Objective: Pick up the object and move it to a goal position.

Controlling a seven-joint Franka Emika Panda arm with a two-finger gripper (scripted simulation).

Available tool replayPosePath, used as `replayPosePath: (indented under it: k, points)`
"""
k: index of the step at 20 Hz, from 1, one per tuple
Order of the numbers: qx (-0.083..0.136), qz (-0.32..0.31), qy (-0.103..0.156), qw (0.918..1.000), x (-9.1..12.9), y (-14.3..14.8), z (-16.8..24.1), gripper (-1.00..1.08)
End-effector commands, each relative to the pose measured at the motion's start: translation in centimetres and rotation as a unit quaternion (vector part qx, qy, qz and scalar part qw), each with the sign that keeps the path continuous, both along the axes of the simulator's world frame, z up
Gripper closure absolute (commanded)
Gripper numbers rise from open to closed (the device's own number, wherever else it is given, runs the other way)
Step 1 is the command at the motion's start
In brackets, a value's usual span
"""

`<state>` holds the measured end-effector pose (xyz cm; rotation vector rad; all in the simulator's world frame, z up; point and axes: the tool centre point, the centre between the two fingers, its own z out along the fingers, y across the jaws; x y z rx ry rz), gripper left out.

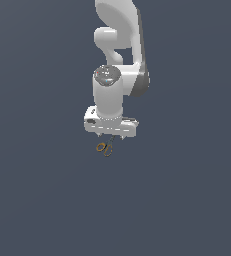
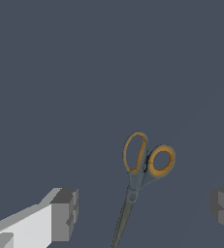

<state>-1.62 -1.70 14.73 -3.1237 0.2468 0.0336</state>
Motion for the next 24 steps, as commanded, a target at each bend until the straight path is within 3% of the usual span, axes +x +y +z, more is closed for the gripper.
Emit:
replayPosePath:
  k: [1,7,16,24]
  points:
    - [0.000,-0.024,0.000,0.9997,-0.5,0.1,-0.9,-0.92]
    - [-0.001,-0.100,-0.002,0.9950,-2.1,0.4,-3.6,-0.92]
    - [-0.004,-0.210,-0.006,0.9777,-4.9,0.6,-7.2,-0.92]
    - [-0.007,-0.261,-0.008,0.9653,-6.3,0.5,-8.7,-0.92]
